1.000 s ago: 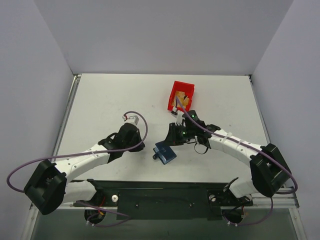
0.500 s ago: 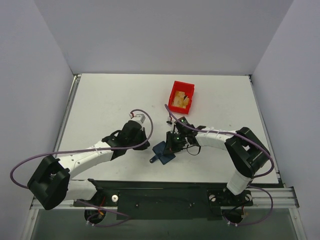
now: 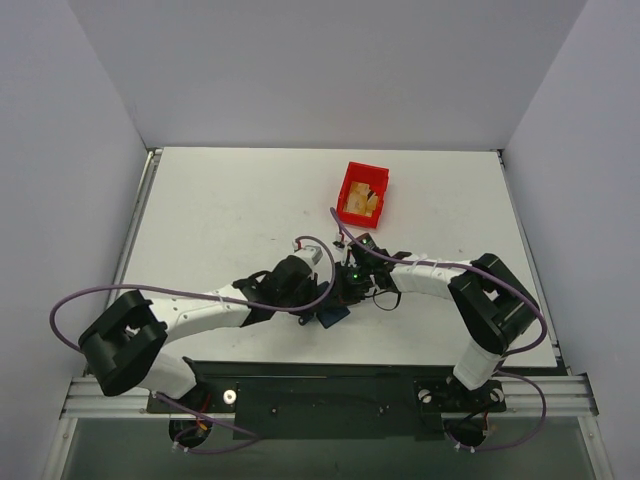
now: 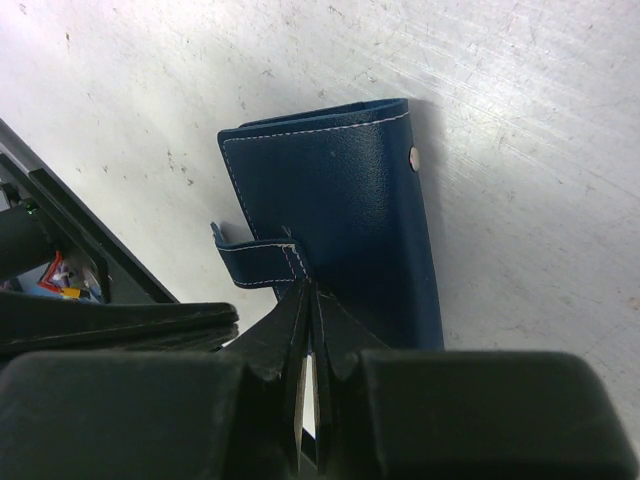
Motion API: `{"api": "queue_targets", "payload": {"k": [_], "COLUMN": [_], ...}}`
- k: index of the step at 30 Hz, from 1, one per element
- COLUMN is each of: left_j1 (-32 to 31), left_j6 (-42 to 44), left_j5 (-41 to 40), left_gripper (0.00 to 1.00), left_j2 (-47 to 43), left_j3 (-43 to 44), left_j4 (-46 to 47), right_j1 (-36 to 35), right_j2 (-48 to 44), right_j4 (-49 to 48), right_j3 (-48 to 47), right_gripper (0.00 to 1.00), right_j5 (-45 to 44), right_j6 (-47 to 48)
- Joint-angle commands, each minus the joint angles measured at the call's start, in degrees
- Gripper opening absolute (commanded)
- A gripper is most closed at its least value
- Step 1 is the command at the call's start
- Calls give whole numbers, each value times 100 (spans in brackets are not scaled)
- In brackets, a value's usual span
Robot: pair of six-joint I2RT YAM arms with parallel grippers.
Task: Put the credit cards into the card holder
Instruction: Close the card holder at the center of the board.
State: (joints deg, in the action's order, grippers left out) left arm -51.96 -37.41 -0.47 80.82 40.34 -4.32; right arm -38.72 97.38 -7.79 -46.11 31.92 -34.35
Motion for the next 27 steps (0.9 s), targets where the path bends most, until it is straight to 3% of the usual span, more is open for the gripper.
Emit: {"api": "queue_targets", "payload": {"k": [1, 14, 18, 20, 22, 27], "left_j1": [-24, -24, -15, -15, -24, -15], "left_j6": [-74, -179, -205, -214, -223, -197], "left_j5": [-84, -287, -305, -296, -287, -243], "left_gripper": [0, 0, 0, 0, 0, 0], "left_j2": [206, 470, 593, 637, 663, 611], "left_j3": [1, -474, -501, -509, -492, -422], "left_j4": [544, 554, 616, 651, 660, 616], "right_j1": [-30, 207, 347, 470, 610, 866], "right_j2": [88, -588, -948, -1080, -1168, -1108], "right_j4": [67, 365, 533, 629, 700, 709], "right_j3": [111, -12, -12, 5, 31, 198], "right_gripper": [0, 5, 17, 31, 38, 45], "right_j5": [-204, 25, 25, -45, -72, -81], "right_j6": [77, 191, 314, 402, 472, 587]}}
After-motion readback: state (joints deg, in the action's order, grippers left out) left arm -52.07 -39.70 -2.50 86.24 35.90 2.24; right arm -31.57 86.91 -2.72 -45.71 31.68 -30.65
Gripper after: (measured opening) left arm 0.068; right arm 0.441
